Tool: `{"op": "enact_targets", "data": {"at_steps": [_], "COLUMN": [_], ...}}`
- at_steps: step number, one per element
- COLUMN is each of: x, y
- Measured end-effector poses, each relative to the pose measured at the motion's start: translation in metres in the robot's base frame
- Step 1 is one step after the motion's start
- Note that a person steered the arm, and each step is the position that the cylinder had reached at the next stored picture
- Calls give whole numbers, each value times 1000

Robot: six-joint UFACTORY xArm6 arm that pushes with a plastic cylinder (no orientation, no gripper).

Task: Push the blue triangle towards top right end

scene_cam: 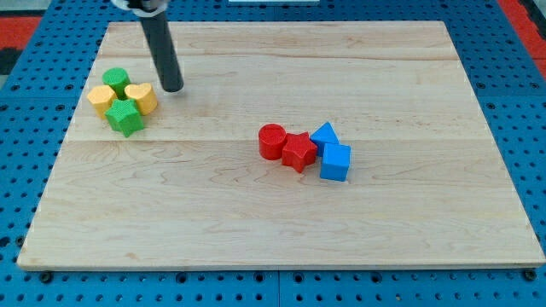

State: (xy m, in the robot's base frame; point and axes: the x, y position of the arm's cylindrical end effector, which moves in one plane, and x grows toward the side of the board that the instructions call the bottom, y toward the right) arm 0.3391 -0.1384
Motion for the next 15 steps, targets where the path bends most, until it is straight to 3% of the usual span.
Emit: {"op": "enact_targets", "data": {"at_steps": [1,2,4,6,9,10,11,13,15], "x": [-15,-23,-24,-16,159,195,195,153,148], "y": [38,41,41,80,86,93,112,124,218]}}
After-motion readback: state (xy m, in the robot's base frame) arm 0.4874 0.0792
